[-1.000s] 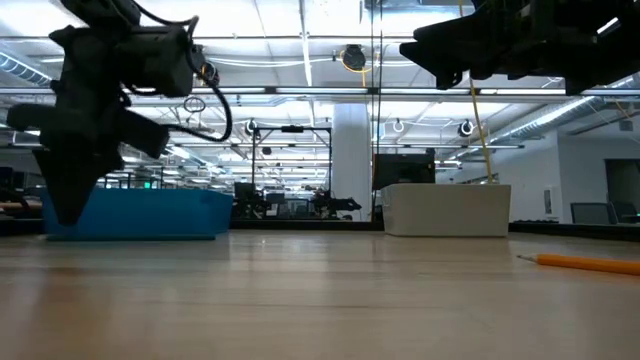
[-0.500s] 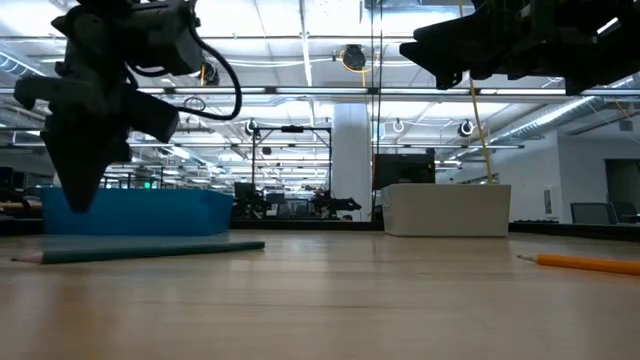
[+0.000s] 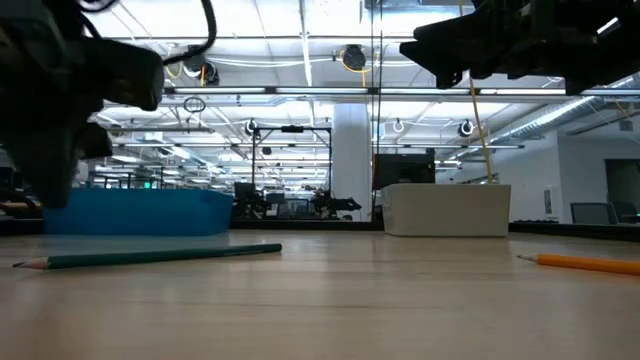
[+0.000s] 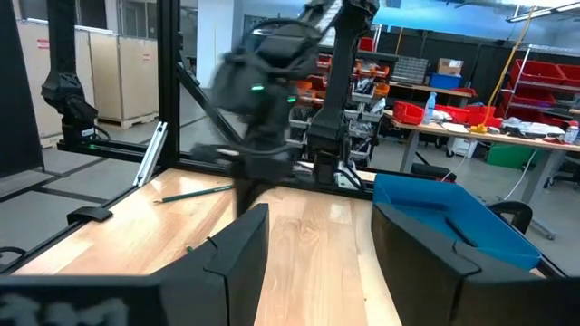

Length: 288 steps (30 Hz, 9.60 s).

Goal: Sort pens & pencils
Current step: Put the green pencil into the gray bin

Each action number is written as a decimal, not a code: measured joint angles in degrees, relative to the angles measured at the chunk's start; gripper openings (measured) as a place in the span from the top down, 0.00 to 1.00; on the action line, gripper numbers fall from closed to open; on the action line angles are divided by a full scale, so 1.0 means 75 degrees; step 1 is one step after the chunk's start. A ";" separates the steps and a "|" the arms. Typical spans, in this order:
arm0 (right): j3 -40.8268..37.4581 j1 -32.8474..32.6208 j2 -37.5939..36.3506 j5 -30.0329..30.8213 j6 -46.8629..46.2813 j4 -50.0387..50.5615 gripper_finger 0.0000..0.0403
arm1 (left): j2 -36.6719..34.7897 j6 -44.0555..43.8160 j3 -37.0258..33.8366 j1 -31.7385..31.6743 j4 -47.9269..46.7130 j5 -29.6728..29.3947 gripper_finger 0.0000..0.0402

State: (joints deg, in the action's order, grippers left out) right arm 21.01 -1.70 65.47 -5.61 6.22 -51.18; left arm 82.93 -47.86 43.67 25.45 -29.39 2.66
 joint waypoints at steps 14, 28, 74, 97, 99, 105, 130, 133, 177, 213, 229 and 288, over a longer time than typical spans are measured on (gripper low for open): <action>0.0004 -0.0001 0.0000 0.0000 -0.0140 -0.0055 0.54 | 0.2889 0.0366 0.2699 0.1557 -0.0400 -0.1468 1.00; 0.0004 -0.0039 0.0000 -0.0032 -0.0334 0.0009 0.54 | 0.2883 0.0891 0.2598 0.1512 -0.0798 -0.1429 1.00; -0.0002 -0.0039 0.0000 -0.0036 -0.0318 0.0037 0.54 | 0.2883 0.1532 0.2589 0.1402 -0.0685 -0.1131 1.00; -0.0002 -0.0039 0.0000 -0.0038 -0.0337 0.0041 0.54 | 0.2884 0.1626 0.2589 0.1366 -0.0828 -0.1137 1.00; -0.0002 -0.0039 0.0000 -0.0038 -0.0338 0.0041 0.54 | 0.2944 0.1665 0.2589 0.1344 -0.0703 -0.1137 1.00; -0.0002 -0.0039 0.0000 -0.0038 -0.0338 0.0058 0.54 | 0.3044 0.1807 0.2589 0.1308 -0.0479 -0.1081 1.00; 0.2530 0.0133 0.4484 -0.0090 -0.1128 0.1025 0.54 | 0.3044 0.1830 0.2589 0.1294 -0.0539 -0.1035 1.00; 0.3381 0.0185 0.5399 -0.0218 -0.0617 0.1366 0.54 | 0.3044 0.1844 0.2589 0.1294 -0.0546 -0.1035 1.00; 0.4419 0.0214 0.6645 -0.1072 0.0064 0.0915 0.54 | 0.3033 0.2099 0.2583 0.1288 -0.1022 -0.0890 1.00; 0.4413 0.0214 0.6645 -0.1075 0.0061 0.0915 0.54 | 0.2985 0.0405 0.2603 0.2709 -0.1204 -0.0522 0.49; 0.4413 0.0214 0.6645 -0.1074 0.0061 0.0918 0.54 | 0.3000 0.0678 0.2601 0.2567 -0.1494 -0.0598 0.96; 0.1881 0.0235 0.4293 -0.1032 -0.0138 -0.0175 0.54 | 0.1598 -0.2066 0.0587 0.1380 -0.2637 -0.0076 1.00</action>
State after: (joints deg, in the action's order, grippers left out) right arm 35.11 0.05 97.67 -13.34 5.19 -52.49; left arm 94.91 -63.35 48.07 35.80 -49.17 2.09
